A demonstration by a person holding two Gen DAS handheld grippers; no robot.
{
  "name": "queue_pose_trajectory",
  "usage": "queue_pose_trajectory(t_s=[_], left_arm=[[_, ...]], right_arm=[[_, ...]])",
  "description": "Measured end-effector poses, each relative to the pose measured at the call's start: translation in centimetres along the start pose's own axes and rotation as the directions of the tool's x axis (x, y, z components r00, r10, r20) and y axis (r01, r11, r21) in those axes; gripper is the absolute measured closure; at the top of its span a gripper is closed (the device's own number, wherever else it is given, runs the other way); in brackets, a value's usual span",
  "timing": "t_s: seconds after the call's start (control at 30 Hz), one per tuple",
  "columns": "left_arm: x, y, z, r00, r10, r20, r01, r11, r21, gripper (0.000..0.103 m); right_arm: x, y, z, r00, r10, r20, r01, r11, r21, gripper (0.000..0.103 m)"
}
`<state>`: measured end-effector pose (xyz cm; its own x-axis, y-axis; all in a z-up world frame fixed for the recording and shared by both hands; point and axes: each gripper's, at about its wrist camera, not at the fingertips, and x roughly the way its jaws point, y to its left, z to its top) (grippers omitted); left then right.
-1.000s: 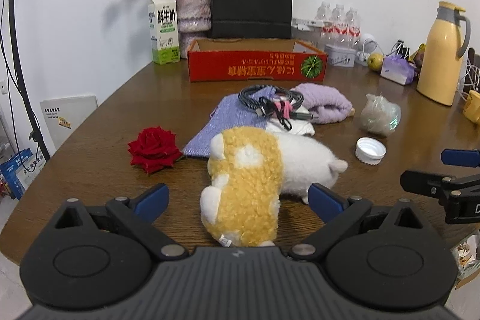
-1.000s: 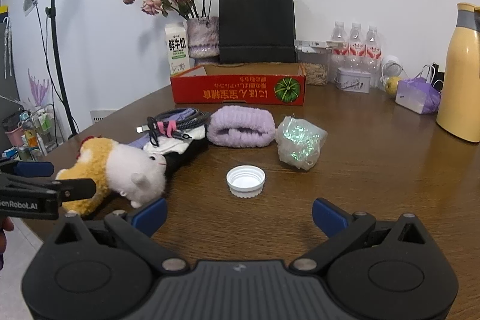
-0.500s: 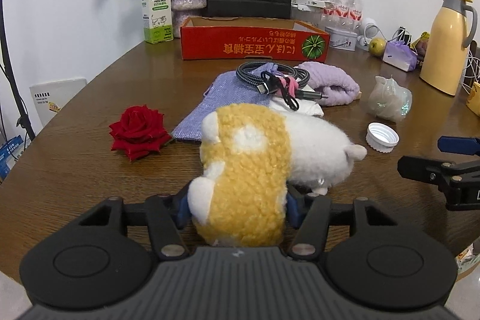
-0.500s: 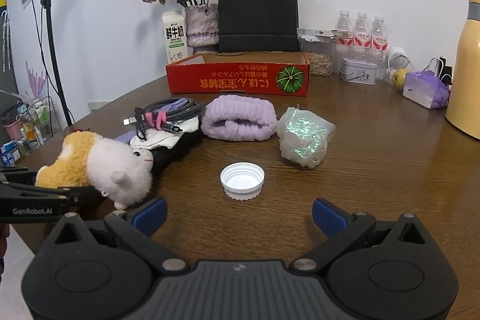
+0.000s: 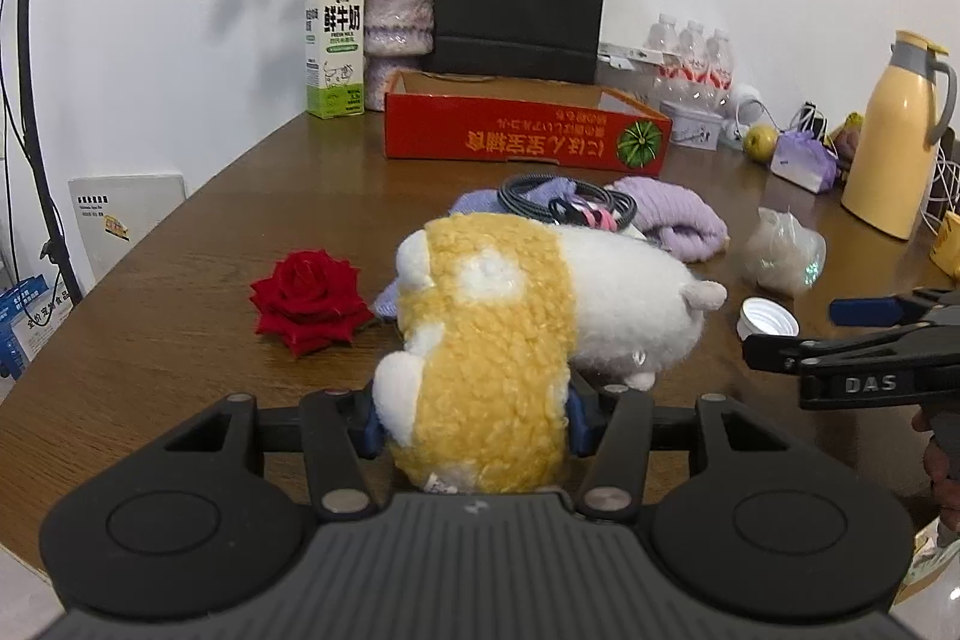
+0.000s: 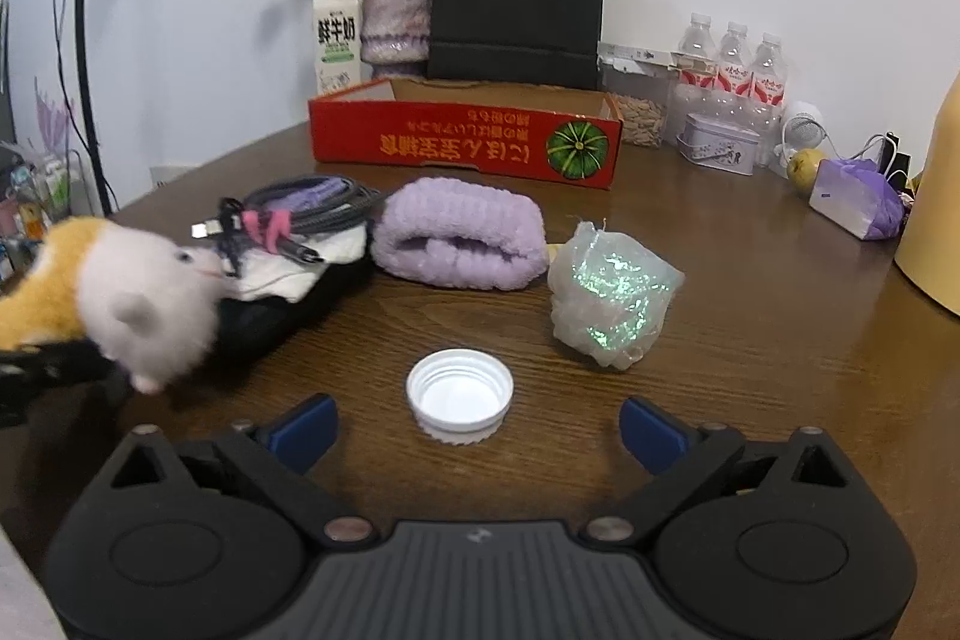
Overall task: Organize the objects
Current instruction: 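Grasp the plush sheep with the left gripper while the right gripper grasps the white cap, then carry the plush sheep and white cap toward the red box with both grippers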
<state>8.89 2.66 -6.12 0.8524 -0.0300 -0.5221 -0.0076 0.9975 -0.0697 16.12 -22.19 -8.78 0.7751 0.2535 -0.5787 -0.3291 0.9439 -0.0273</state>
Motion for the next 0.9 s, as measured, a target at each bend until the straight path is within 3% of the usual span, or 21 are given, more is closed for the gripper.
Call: queue_pose_trajectory(t_s=[0.17, 0.23, 0.4, 0.57, 0.9], left_arm=[[-0.1, 0.3, 0.2, 1.0, 0.008, 0.009, -0.008, 1.0, -0.008, 0.05], [-0.1, 0.4, 0.2, 1.0, 0.009, 0.011, -0.009, 1.0, -0.01, 0.05], [0.1, 0.5, 0.3, 1.0, 0.009, 0.011, -0.008, 1.0, -0.013, 0.05], [0.1, 0.4, 0.2, 1.0, 0.009, 0.011, -0.008, 1.0, -0.014, 0.05], [-0.4, 0.3, 0.6, 1.0, 0.013, 0.024, -0.013, 1.0, -0.026, 0.05]], right_arm=[[1.2, 0.1, 0.5, 0.999, 0.039, -0.022, -0.039, 0.999, 0.007, 0.037], [1.5, 0.3, 0.6, 0.999, 0.046, -0.024, -0.045, 0.999, 0.01, 0.037], [1.4, 0.4, 0.6, 0.998, 0.058, -0.019, -0.058, 0.998, 0.009, 0.053], [1.3, 0.3, 0.5, 0.998, 0.055, -0.011, -0.054, 0.998, 0.015, 0.063], [0.7, 0.4, 0.3, 0.997, 0.07, 0.015, -0.071, 0.997, 0.013, 0.064]])
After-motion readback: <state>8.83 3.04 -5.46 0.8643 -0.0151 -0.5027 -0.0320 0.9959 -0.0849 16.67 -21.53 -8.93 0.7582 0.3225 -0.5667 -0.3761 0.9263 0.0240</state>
